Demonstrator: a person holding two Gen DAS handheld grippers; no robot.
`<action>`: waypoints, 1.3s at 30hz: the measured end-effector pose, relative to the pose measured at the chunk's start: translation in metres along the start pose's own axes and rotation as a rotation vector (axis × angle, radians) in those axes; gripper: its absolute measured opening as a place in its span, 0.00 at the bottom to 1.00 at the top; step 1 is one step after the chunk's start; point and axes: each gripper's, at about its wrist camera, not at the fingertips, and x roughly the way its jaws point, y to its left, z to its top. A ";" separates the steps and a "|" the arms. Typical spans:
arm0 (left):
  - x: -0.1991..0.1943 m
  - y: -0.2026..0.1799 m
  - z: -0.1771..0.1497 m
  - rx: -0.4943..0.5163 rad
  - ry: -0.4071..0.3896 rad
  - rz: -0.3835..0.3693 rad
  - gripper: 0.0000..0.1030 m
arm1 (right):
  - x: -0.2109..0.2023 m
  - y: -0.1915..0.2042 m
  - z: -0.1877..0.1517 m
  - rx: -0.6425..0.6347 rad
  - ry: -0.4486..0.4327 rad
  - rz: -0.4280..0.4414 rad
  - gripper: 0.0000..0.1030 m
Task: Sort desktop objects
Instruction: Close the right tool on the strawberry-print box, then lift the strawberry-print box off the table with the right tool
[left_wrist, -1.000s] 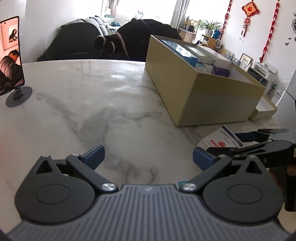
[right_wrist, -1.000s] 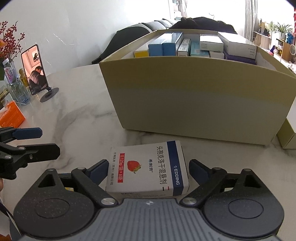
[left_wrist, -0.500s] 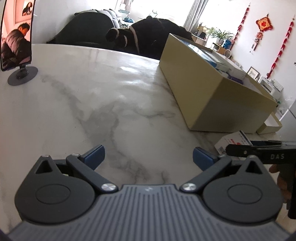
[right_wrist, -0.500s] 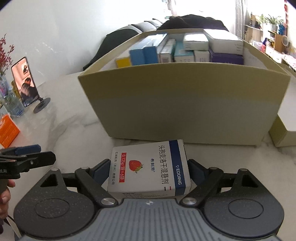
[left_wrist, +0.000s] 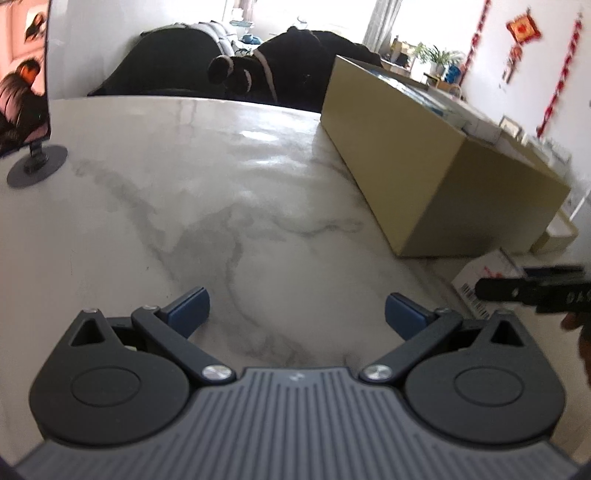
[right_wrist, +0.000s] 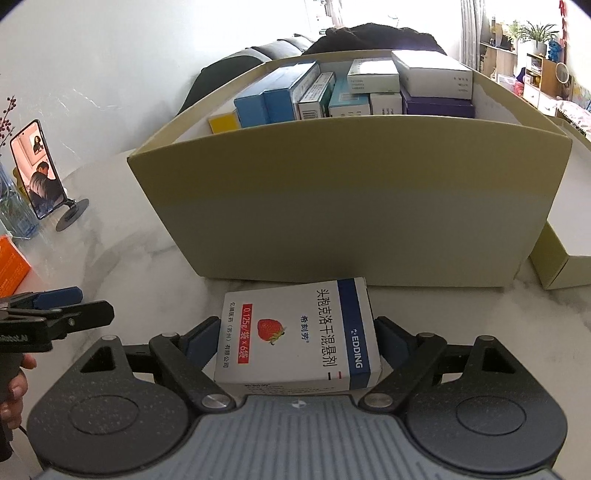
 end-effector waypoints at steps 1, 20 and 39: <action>0.001 -0.003 -0.001 0.028 -0.001 0.009 1.00 | 0.000 -0.001 0.000 0.001 0.000 0.005 0.87; 0.005 -0.016 -0.012 0.155 -0.041 0.084 1.00 | 0.005 -0.006 0.004 0.031 -0.010 -0.006 0.88; 0.004 -0.017 -0.014 0.157 -0.048 0.083 1.00 | 0.007 -0.005 0.003 0.030 -0.020 -0.012 0.88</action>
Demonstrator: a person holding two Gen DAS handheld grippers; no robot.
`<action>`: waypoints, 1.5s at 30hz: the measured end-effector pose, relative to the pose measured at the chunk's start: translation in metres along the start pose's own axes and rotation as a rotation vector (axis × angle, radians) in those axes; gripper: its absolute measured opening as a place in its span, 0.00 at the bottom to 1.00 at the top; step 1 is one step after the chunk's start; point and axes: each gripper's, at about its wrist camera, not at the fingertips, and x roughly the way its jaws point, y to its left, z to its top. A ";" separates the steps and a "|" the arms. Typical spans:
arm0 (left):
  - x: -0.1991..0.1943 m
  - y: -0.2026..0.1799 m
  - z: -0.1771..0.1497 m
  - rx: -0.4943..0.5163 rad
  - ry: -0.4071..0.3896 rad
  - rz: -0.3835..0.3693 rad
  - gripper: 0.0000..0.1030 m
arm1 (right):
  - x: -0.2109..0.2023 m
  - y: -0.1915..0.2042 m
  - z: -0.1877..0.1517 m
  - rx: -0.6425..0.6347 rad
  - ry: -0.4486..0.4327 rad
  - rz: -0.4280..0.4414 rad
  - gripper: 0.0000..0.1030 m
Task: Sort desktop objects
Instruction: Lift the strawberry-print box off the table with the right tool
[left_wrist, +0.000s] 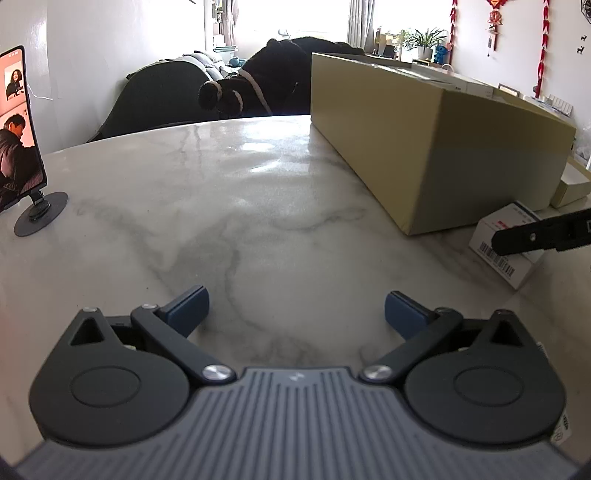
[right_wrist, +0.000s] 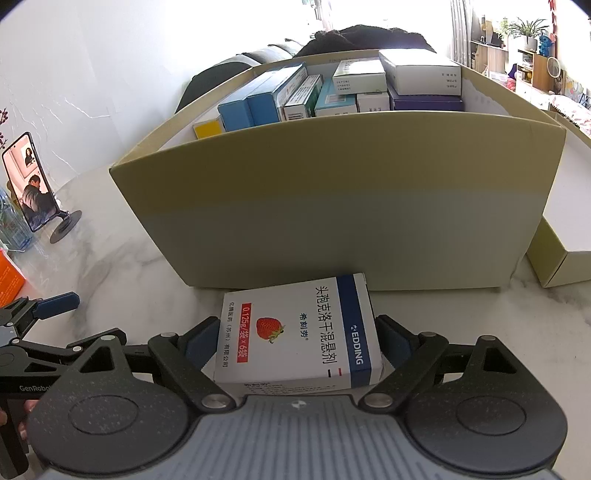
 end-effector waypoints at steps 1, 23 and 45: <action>0.000 0.000 0.000 0.000 0.000 0.000 1.00 | 0.000 0.000 0.000 -0.001 -0.001 0.000 0.88; 0.001 0.001 0.001 -0.001 0.001 0.001 1.00 | 0.001 -0.001 -0.004 0.008 -0.011 0.000 0.88; 0.002 -0.001 0.007 -0.025 0.023 0.024 1.00 | -0.019 -0.003 -0.008 0.046 0.005 0.012 0.88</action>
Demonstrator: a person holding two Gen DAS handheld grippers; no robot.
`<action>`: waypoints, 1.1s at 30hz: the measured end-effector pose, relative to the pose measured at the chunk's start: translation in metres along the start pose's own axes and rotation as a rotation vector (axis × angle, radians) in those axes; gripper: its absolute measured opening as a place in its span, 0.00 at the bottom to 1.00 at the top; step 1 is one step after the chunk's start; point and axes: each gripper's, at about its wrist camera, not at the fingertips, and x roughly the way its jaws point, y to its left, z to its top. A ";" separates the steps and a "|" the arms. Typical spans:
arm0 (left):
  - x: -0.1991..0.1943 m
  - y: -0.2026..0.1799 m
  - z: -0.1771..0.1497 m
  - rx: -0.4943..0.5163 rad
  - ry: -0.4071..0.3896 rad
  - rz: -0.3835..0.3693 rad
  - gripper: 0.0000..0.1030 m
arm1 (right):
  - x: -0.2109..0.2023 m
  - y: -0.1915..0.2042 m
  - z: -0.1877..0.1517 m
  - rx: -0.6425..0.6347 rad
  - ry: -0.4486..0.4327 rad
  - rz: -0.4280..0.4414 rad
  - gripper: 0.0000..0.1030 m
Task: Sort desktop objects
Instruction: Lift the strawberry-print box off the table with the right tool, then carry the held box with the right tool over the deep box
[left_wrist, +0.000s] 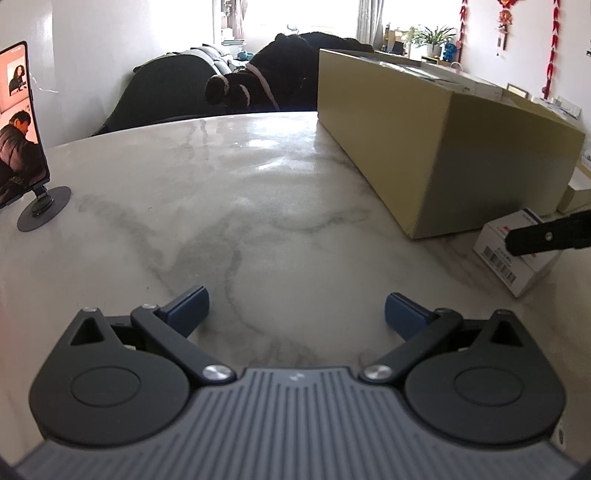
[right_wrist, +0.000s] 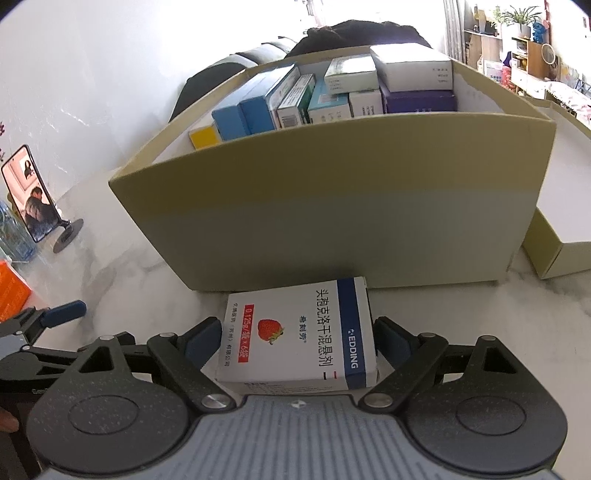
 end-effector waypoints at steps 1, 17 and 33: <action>0.000 0.000 0.001 -0.005 0.005 -0.001 1.00 | -0.001 0.000 -0.001 0.003 -0.003 0.001 0.88; -0.010 0.013 0.004 -0.151 0.014 -0.057 1.00 | 0.001 0.006 0.003 -0.032 -0.010 -0.017 0.86; -0.021 0.017 0.009 -0.188 -0.026 -0.090 1.00 | -0.057 0.001 0.025 -0.048 -0.049 0.116 0.86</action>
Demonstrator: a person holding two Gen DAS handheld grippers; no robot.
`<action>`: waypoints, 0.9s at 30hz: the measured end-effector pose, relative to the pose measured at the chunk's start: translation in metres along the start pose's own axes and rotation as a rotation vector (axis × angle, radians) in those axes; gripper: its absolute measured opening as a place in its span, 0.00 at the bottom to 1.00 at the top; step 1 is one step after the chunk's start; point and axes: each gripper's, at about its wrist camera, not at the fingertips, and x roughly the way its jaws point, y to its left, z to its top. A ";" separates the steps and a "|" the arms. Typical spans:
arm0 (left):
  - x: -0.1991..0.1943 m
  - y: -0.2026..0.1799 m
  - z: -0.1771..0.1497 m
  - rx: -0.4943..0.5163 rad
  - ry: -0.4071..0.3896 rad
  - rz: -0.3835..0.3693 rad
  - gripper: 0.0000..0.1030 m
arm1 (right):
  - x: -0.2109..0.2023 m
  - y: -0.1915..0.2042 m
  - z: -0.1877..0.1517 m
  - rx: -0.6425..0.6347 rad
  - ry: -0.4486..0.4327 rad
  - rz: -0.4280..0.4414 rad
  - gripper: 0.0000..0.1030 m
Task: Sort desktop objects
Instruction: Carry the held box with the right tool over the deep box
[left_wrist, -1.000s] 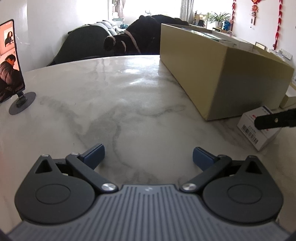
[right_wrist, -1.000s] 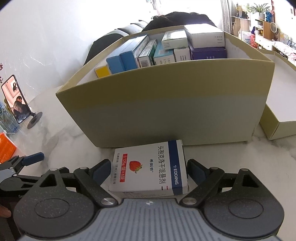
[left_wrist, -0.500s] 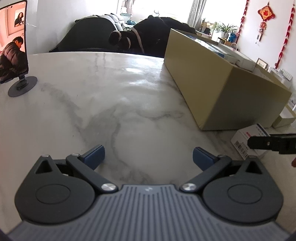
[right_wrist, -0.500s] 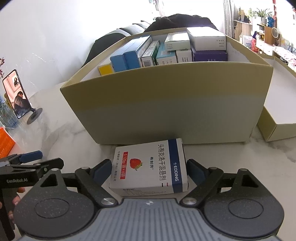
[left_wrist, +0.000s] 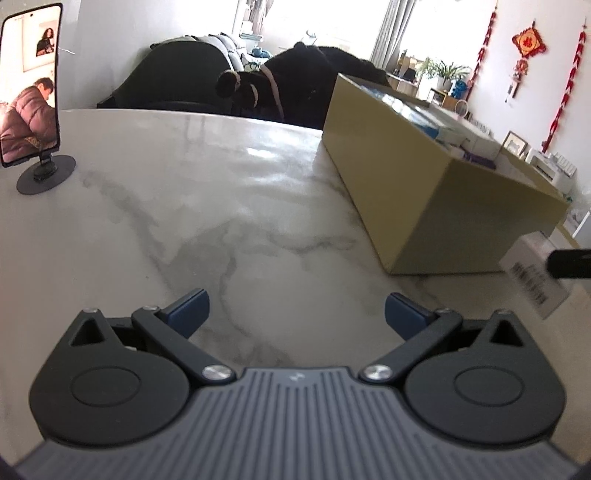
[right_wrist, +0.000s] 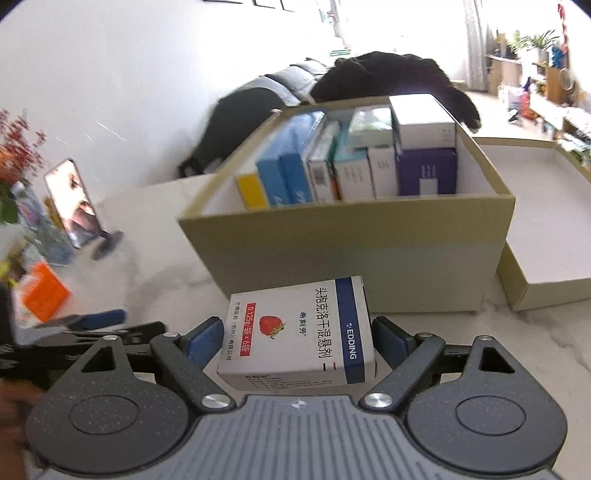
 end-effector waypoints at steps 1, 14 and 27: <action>-0.001 0.001 0.000 -0.005 -0.004 -0.002 1.00 | -0.005 -0.001 0.004 0.006 0.002 0.025 0.86; -0.010 0.012 0.000 -0.045 -0.024 -0.019 1.00 | -0.048 -0.005 0.058 0.034 -0.048 0.135 0.86; -0.016 0.021 -0.001 -0.069 -0.030 -0.019 1.00 | -0.016 -0.037 0.119 0.081 -0.055 0.022 0.86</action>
